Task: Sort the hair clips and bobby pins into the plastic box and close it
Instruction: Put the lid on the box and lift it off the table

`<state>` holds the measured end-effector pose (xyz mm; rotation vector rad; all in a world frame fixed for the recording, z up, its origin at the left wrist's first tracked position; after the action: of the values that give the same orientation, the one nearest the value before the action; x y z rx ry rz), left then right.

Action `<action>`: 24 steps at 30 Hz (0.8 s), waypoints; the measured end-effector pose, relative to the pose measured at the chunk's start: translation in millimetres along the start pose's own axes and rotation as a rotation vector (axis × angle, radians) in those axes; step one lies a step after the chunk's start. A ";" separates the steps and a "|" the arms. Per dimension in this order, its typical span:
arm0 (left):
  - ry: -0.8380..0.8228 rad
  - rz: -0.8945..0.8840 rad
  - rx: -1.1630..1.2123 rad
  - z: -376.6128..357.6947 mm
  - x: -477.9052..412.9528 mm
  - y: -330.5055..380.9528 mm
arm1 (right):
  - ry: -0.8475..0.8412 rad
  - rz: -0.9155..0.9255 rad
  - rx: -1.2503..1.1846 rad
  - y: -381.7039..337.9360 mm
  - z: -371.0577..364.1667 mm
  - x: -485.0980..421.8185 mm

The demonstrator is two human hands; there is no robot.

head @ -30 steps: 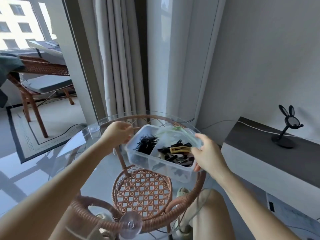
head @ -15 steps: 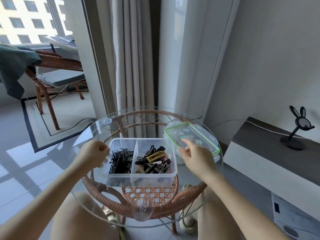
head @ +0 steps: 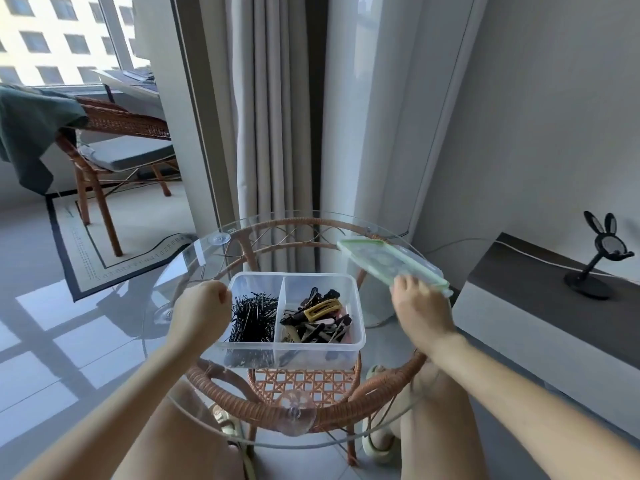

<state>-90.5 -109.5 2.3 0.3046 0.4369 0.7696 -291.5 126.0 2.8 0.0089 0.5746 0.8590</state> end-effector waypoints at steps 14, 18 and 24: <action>-0.178 0.103 0.794 24.2 -2.7 20.2 | 0.697 -0.507 -0.714 33.8 107.7 -49.4; -0.109 0.025 0.776 35.2 -8.0 26.9 | 0.530 -0.690 -1.162 29.3 87.3 -66.6; -0.119 0.215 1.035 33.3 -6.2 12.2 | -0.144 -0.911 -1.492 -24.2 6.0 -60.3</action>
<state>-85.6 -109.2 37.9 1.3731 0.6736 0.6736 -302.2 68.1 30.9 -1.4255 -0.3202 0.2083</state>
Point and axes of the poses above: each hand's wrist, its own x-axis away from the middle knuckle, its own z-axis out of the back of the hand, y = z × x, the point moved 5 cm from there along -x, towards the middle knuckle, and after that the axes turned 3 degrees about -z, right-handed, at the moved point
